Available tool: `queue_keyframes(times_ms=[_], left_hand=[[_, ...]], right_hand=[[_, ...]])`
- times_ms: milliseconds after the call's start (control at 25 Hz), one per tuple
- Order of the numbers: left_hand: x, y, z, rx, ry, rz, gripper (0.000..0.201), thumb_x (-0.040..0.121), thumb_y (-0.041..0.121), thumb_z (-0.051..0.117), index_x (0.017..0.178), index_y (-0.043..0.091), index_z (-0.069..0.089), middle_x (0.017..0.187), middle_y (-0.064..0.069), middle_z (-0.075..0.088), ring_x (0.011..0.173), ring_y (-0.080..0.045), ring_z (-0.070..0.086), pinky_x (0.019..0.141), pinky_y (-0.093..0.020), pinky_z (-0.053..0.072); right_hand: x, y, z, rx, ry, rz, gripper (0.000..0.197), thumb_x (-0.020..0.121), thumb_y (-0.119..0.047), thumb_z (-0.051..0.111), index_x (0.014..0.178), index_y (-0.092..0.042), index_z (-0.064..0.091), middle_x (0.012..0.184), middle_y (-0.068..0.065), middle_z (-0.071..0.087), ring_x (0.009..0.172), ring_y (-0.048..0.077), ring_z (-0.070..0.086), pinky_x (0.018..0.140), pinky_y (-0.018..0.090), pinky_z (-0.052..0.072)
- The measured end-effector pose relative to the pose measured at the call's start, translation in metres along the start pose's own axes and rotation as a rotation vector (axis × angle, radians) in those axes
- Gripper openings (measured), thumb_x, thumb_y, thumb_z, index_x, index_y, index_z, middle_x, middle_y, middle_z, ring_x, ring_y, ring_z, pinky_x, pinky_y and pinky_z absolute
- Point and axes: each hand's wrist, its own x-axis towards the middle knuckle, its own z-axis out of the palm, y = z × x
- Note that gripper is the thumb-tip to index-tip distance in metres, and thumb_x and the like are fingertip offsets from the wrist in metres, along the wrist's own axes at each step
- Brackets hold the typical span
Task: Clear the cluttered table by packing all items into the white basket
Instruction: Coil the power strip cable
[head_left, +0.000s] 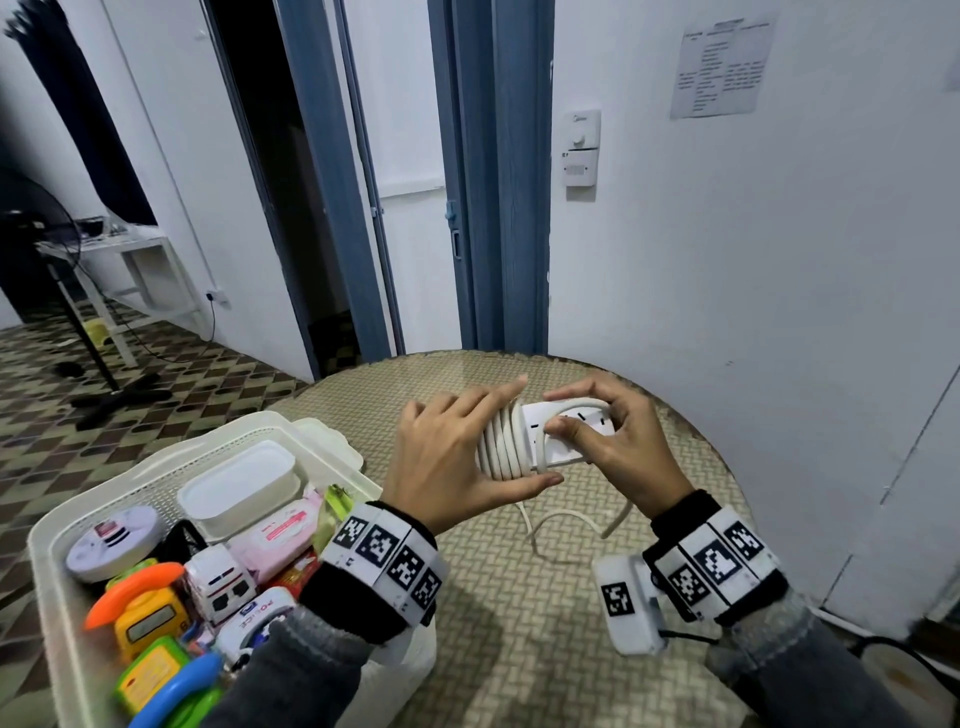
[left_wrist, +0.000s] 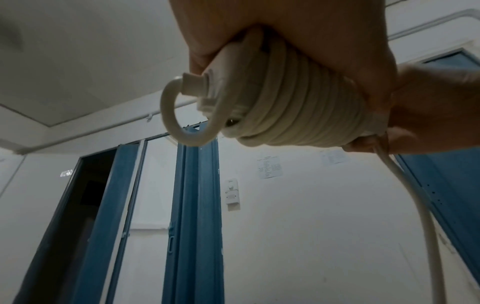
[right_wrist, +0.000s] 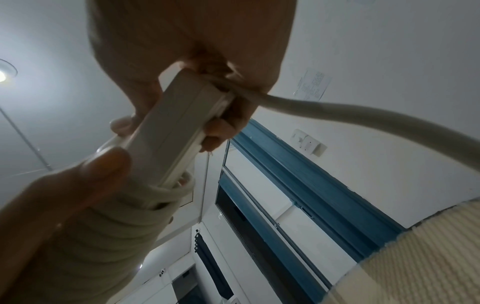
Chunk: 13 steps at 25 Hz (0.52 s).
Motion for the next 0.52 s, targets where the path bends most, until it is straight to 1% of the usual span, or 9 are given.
queue_keyframes(times_ms=[40, 80, 200, 240, 280, 320, 360, 440, 520], left_hand=[[0.001, -0.001, 0.000, -0.015, -0.002, 0.018, 0.085, 0.064, 0.087, 0.044, 0.129, 0.033, 0.054, 0.107, 0.016, 0.065, 0.086, -0.011, 0.059, 0.070, -0.032, 0.038], [0.001, -0.002, 0.000, -0.054, -0.014, 0.027, 0.081, 0.064, 0.085, 0.048, 0.128, 0.036, 0.054, 0.107, 0.018, 0.064, 0.087, -0.010, 0.059, 0.070, -0.031, 0.037], [0.001, -0.009, 0.000, -0.145, -0.032, -0.012, 0.067, 0.061, 0.078, 0.060, 0.116, 0.040, 0.058, 0.104, 0.021, 0.062, 0.090, -0.007, 0.056, 0.074, -0.032, 0.033], [0.000, -0.012, -0.001, -0.139, -0.039, -0.034, 0.066, 0.060, 0.078, 0.061, 0.114, 0.040, 0.059, 0.105, 0.022, 0.062, 0.091, -0.006, 0.055, 0.074, -0.032, 0.031], [0.000, -0.016, -0.001, -0.131, -0.050, -0.050, 0.067, 0.059, 0.078, 0.061, 0.114, 0.040, 0.059, 0.106, 0.023, 0.062, 0.092, -0.006, 0.054, 0.075, -0.032, 0.031], [-0.001, -0.019, -0.002, -0.127, -0.065, -0.062, 0.069, 0.058, 0.079, 0.060, 0.114, 0.039, 0.060, 0.107, 0.023, 0.061, 0.093, -0.006, 0.054, 0.076, -0.033, 0.030], [-0.002, -0.023, -0.003, -0.126, -0.085, -0.069, 0.070, 0.058, 0.079, 0.059, 0.115, 0.038, 0.060, 0.107, 0.023, 0.061, 0.094, -0.007, 0.054, 0.076, -0.033, 0.031], [-0.004, -0.026, -0.003, -0.163, -0.122, -0.076, 0.069, 0.058, 0.079, 0.060, 0.114, 0.039, 0.060, 0.105, 0.024, 0.061, 0.095, -0.006, 0.056, 0.078, -0.034, 0.034], [-0.004, -0.025, -0.002, -0.280, -0.119, -0.068, 0.067, 0.060, 0.078, 0.063, 0.116, 0.040, 0.060, 0.102, 0.024, 0.061, 0.093, -0.005, 0.057, 0.079, -0.040, 0.044]], right_hand=[[-0.001, -0.001, 0.000, 0.014, 0.002, 0.012, 0.030, 0.066, -0.041, 0.075, 0.087, -0.020, 0.071, 0.084, -0.010, 0.066, 0.085, 0.010, 0.063, 0.074, 0.023, 0.049], [-0.002, -0.003, 0.000, 0.013, -0.001, 0.017, 0.032, 0.065, -0.043, 0.075, 0.086, -0.019, 0.071, 0.084, -0.010, 0.067, 0.083, 0.011, 0.063, 0.071, 0.023, 0.049], [-0.004, -0.007, -0.008, -0.096, -0.071, -0.025, 0.032, 0.069, -0.042, 0.076, 0.094, -0.024, 0.069, 0.093, -0.012, 0.066, 0.086, 0.007, 0.063, 0.069, 0.023, 0.051], [-0.004, -0.006, -0.015, -0.101, -0.113, -0.007, 0.033, 0.070, -0.037, 0.076, 0.100, -0.025, 0.068, 0.097, -0.016, 0.065, 0.085, 0.003, 0.061, 0.067, 0.021, 0.050], [-0.004, -0.003, -0.025, -0.048, -0.150, 0.031, 0.035, 0.072, -0.026, 0.073, 0.107, -0.024, 0.066, 0.100, -0.019, 0.062, 0.082, 0.000, 0.058, 0.065, 0.019, 0.048], [-0.003, -0.001, -0.035, 0.051, -0.170, 0.075, 0.039, 0.072, -0.013, 0.069, 0.111, -0.021, 0.065, 0.101, -0.019, 0.061, 0.078, 0.000, 0.055, 0.062, 0.017, 0.046], [-0.001, 0.001, -0.043, 0.142, -0.170, 0.103, 0.042, 0.073, -0.003, 0.066, 0.111, -0.018, 0.065, 0.104, -0.013, 0.062, 0.076, 0.003, 0.053, 0.062, 0.017, 0.046], [0.003, 0.002, -0.047, 0.191, -0.101, 0.103, 0.034, 0.077, 0.009, 0.067, 0.102, -0.013, 0.070, 0.103, -0.002, 0.067, 0.079, 0.008, 0.057, 0.066, 0.018, 0.050], [0.009, 0.002, -0.039, 0.169, 0.006, 0.075, 0.024, 0.078, 0.008, 0.068, 0.093, -0.010, 0.073, 0.093, 0.000, 0.072, 0.080, 0.013, 0.066, 0.071, 0.019, 0.053]])
